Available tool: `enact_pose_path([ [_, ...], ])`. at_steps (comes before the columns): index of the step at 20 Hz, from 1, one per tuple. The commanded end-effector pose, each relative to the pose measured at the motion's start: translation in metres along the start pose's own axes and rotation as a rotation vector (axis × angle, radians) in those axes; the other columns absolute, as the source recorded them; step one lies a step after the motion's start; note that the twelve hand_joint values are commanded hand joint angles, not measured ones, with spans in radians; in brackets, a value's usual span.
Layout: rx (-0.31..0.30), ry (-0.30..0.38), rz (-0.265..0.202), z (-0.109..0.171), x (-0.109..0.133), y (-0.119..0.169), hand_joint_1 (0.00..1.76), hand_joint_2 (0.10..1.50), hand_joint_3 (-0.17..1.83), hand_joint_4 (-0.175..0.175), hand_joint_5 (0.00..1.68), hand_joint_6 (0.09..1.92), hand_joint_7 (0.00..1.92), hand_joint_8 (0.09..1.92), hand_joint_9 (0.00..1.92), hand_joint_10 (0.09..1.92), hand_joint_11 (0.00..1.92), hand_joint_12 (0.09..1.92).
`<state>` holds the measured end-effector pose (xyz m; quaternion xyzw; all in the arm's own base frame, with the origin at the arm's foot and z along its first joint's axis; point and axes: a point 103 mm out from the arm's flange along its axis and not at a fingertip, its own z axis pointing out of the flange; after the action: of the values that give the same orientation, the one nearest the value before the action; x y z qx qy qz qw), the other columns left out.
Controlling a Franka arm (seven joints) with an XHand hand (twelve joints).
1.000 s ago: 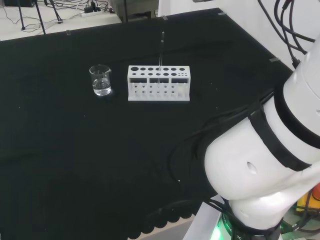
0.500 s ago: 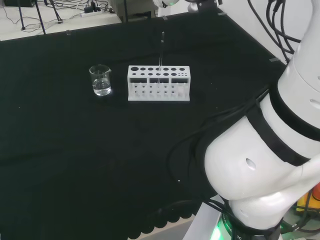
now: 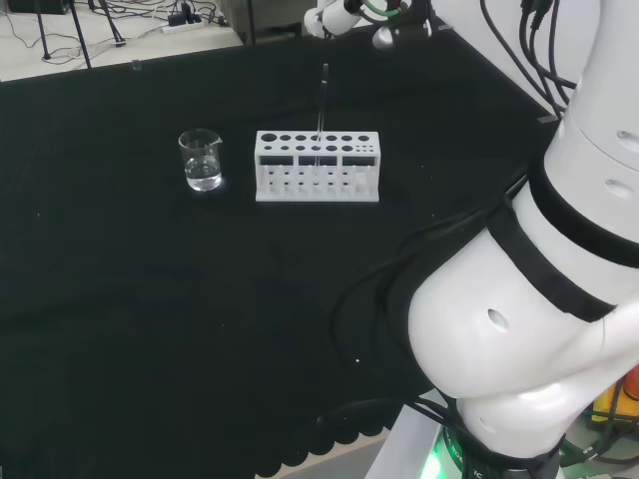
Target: Take the glass rod from the white test tube rack.
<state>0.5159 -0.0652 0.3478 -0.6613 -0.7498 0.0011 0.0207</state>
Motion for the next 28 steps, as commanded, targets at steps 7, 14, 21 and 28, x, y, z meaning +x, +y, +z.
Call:
enact_pose_path([
  [7, 0.063, 0.021, -0.009, 0.041, -0.012, 0.016, 0.67, 0.88, 0.59, -0.175, 0.40, 0.10, 0.71, 1.02, 0.77, 0.99, 0.37, 1.38],
  [14, 0.104, 0.038, -0.014, 0.066, -0.022, 0.025, 0.66, 0.89, 0.59, -0.175, 0.42, 0.11, 0.74, 1.03, 0.80, 1.01, 0.40, 1.38],
  [21, 0.131, 0.045, -0.017, 0.085, -0.030, 0.030, 0.64, 0.91, 0.59, -0.175, 0.44, 0.14, 0.76, 1.03, 0.81, 1.01, 0.42, 1.37],
  [28, 0.156, 0.034, -0.020, 0.101, -0.029, 0.032, 0.63, 0.92, 0.57, -0.175, 0.43, 0.27, 0.84, 1.02, 0.89, 1.00, 0.47, 1.36],
])
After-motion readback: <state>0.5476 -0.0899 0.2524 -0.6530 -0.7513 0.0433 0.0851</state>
